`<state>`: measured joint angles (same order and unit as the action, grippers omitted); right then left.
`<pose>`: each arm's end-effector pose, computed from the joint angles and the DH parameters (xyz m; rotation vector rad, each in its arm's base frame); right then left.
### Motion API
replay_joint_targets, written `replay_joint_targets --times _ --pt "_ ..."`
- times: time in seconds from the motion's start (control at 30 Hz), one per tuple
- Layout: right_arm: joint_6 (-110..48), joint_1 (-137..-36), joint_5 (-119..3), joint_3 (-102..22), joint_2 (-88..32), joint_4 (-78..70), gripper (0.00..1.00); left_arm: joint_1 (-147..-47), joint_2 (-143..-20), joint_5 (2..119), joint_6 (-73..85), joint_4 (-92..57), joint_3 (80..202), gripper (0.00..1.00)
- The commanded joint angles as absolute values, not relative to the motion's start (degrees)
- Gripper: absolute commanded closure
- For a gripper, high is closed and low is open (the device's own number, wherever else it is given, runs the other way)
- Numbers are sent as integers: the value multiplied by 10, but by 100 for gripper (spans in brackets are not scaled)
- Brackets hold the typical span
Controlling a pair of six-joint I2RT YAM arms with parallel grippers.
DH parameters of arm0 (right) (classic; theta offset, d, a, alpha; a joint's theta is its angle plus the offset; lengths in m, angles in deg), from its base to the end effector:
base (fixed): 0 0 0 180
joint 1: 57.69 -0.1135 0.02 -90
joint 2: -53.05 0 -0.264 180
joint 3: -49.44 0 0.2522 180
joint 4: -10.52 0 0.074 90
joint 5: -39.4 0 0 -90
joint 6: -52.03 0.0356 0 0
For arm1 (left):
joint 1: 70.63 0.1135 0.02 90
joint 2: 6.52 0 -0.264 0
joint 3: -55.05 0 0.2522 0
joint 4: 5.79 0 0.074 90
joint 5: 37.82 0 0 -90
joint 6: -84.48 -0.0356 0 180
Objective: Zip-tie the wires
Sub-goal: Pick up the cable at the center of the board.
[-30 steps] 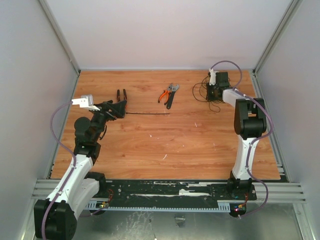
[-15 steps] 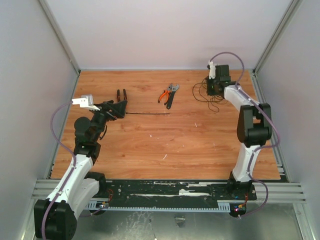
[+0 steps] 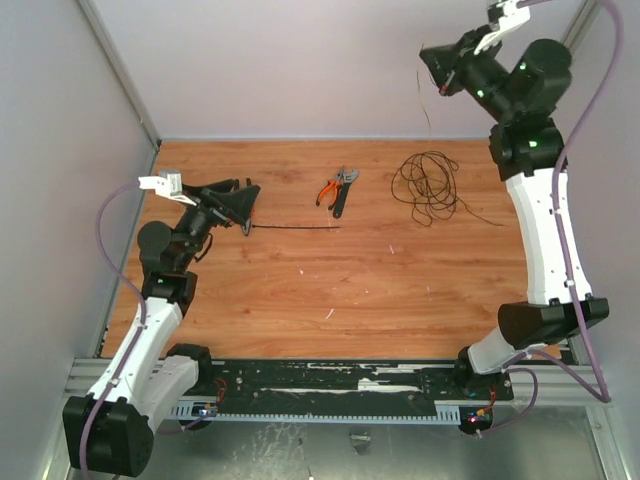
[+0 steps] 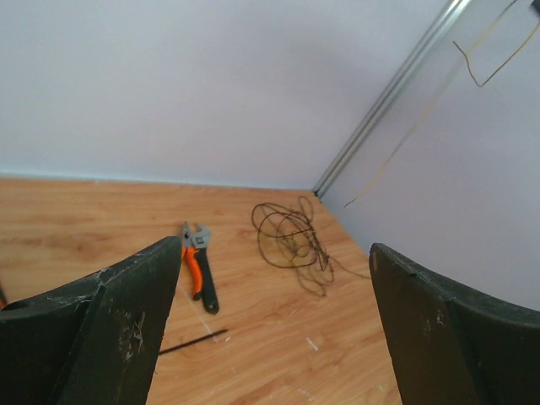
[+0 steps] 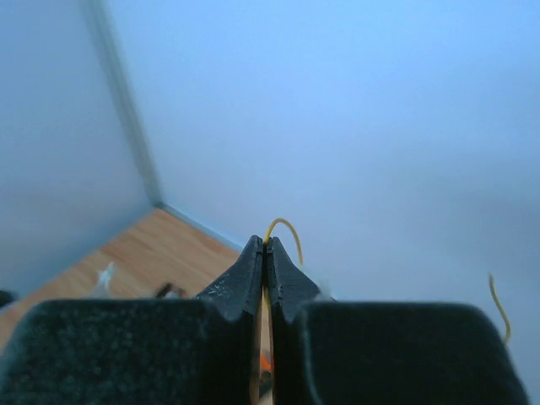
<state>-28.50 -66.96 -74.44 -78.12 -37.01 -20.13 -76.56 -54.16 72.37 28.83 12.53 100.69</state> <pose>0.3196 0.0667 0.5437 -0.3417 1.4470 0.5667 0.1949 -0.0326 0.3300 -0.0198 1.3495 -0.8230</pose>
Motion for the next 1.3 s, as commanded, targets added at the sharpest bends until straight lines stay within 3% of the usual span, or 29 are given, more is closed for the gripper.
replay_joint_targets --times 0.0,0.13,0.3,0.6,0.77,0.97,1.27 --pt "-184 -673 -902 -829 -364 -98 100 -774 -548 765 301 152 1040 2" --pt "-103 -673 -977 -873 -371 -66 100 -786 -541 766 308 163 1037 2" --pt "-23 -673 -1063 -842 -354 -21 100 -829 -545 772 317 220 1016 2" --pt "-34 -673 -1043 -784 -289 -31 100 -1014 -736 675 201 283 1040 2" --pt "-65 -673 -1020 -781 -268 -77 100 -1102 -828 556 141 294 1063 2" --pt "-81 -673 -958 -762 -221 -99 100 -1147 -942 456 147 273 1130 2" --pt "-73 -673 -935 -739 -161 -77 100 -1203 -1127 399 164 240 1274 2"
